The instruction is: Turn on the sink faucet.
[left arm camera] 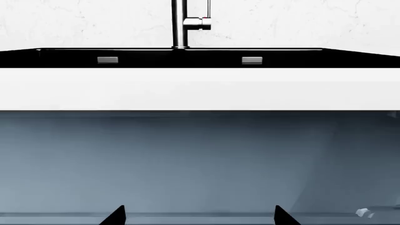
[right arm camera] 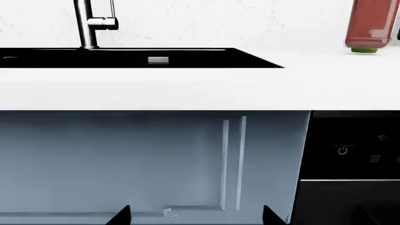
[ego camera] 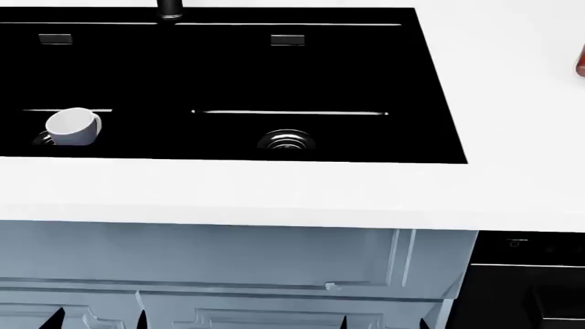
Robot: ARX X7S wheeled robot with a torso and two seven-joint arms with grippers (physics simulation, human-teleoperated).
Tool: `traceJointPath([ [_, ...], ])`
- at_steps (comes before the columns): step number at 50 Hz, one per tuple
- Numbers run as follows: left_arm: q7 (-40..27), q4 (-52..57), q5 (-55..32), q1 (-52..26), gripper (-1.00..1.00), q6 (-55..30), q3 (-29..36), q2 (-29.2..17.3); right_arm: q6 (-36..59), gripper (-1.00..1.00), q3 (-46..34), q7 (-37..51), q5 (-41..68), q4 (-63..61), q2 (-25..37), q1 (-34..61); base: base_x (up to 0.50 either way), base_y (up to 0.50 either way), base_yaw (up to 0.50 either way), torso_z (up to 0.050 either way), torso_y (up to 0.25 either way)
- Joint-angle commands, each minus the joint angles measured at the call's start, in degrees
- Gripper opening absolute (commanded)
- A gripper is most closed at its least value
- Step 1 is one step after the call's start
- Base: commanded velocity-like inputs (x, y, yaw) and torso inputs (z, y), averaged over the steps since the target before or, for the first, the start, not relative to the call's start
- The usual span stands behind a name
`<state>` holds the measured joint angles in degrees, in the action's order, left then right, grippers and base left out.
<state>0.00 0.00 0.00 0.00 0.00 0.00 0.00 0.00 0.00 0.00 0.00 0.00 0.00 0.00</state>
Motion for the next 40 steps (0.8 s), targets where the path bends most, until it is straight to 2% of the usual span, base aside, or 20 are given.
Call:
traceJointPath([
  [1, -1.1, -0.1, -0.9, -0.2, 1.00, -0.3, 1.0, -0.9, 0.2, 1.00, -1.4, 0.8, 1.0, 0.5, 0.9, 0.2, 0.00, 0.00, 0.00, 0.000, 0.000],
  [14, -3.8, 0.5, -2.0, -0.1, 1.00, -0.4, 3.5, -3.0, 0.7, 1.00, -4.1, 2.6, 2.8, -0.1, 3.1, 0.3, 0.00, 0.00, 0.00, 0.000, 0.000],
  [18, -3.0, 2.2, -2.9, 1.3, 1.00, 2.4, 4.4, -3.8, 1.3, 1.00, -4.6, 3.1, 2.9, -0.8, 3.5, 0.2, 0.00, 0.00, 0.00, 0.000, 0.000],
  [19, -2.6, 2.7, -2.2, 2.0, 1.00, 5.4, 5.0, -4.3, 1.5, 1.00, -4.7, 3.3, 2.9, -1.3, 3.6, 0.0, 0.00, 0.00, 0.00, 0.022, 0.059],
  [31, -3.2, 13.9, -5.4, 4.2, 1.00, -1.0, 5.0, -6.0, 8.1, 1.00, -4.9, 5.5, 3.1, -14.8, 5.6, -2.9, 0.00, 0.00, 0.00, 0.050, 0.120],
  [40, -4.2, 28.8, -4.6, 4.1, 1.00, -12.6, 6.8, -8.4, 16.7, 1.00, -4.1, 6.6, 3.3, -28.5, 8.1, -4.0, 0.00, 0.00, 0.00, 0.050, 0.113],
])
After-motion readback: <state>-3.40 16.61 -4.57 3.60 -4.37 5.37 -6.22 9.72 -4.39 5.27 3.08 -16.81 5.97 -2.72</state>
